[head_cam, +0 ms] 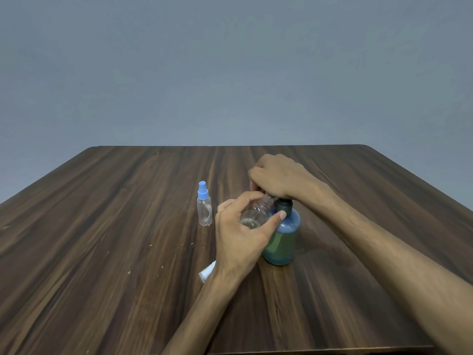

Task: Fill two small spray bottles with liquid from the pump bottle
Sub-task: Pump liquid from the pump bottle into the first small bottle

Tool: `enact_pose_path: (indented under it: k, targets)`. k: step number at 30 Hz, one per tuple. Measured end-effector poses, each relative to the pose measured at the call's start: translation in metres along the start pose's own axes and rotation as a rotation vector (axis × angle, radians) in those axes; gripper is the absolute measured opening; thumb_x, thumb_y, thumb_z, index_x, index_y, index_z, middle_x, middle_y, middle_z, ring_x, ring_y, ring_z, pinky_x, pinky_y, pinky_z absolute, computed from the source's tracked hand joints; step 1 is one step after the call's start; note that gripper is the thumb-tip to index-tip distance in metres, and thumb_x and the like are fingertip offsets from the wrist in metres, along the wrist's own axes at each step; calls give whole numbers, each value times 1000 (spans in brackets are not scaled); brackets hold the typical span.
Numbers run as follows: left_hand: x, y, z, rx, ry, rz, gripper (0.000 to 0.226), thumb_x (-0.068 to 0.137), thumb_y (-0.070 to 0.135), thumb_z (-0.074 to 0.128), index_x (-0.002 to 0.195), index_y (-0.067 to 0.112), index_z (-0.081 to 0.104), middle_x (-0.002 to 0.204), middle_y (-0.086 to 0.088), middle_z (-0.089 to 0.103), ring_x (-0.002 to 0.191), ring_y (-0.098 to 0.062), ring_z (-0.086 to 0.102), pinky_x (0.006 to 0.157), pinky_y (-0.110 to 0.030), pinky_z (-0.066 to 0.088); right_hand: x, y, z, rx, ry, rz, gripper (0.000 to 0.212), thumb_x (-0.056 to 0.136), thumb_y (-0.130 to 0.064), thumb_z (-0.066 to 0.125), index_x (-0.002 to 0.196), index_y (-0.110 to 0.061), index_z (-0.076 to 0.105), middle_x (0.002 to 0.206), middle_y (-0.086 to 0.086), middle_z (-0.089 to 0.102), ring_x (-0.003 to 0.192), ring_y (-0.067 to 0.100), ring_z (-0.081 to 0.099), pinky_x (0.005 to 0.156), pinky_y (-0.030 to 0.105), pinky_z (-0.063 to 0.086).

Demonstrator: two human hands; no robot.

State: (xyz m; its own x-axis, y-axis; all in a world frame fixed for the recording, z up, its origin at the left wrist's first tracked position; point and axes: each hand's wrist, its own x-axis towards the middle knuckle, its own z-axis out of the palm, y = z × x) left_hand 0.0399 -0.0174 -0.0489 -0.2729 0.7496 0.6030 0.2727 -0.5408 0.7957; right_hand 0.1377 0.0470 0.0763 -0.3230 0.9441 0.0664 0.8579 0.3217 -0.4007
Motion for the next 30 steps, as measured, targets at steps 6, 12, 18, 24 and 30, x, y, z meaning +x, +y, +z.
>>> enact_pose_path:
  k: [6, 12, 18, 24, 30]
  targets:
    - [0, 0, 0, -1, -2, 2, 39, 76, 55, 87, 109, 38, 75, 99, 14, 81, 104, -31, 76, 89, -55, 64, -1, 1, 0, 51, -12, -3, 34, 85, -26, 49, 74, -20, 81, 79, -3, 80, 84, 24, 74, 77, 40, 57]
    - [-1, -3, -1, 2, -4, 4, 39, 75, 56, 87, 108, 38, 76, 99, 12, 81, 104, -35, 76, 89, -55, 64, 0, 3, -3, 94, 48, -24, 34, 86, -26, 50, 73, -18, 80, 73, -5, 79, 79, 22, 74, 77, 39, 58]
    - [-1, -2, 0, 1, -1, -1, 37, 76, 55, 87, 107, 39, 75, 99, 13, 82, 104, -35, 76, 90, -57, 63, 0, 1, -3, 30, 4, -10, 35, 91, -28, 50, 77, -19, 81, 80, -3, 80, 81, 22, 73, 70, 35, 52]
    - [0, -2, 0, -2, 3, -9, 37, 76, 54, 87, 107, 37, 76, 99, 11, 81, 104, -34, 76, 89, -57, 63, 2, 1, 1, -40, -38, 3, 36, 92, -30, 48, 87, -16, 81, 84, 1, 77, 78, 22, 68, 67, 35, 47]
    - [1, -2, 1, 12, 3, 3, 39, 76, 55, 86, 108, 37, 75, 98, 13, 81, 103, -32, 76, 87, -56, 64, 2, 1, 0, -21, -32, 16, 35, 89, -31, 49, 86, -17, 81, 86, 1, 78, 85, 25, 72, 71, 37, 51]
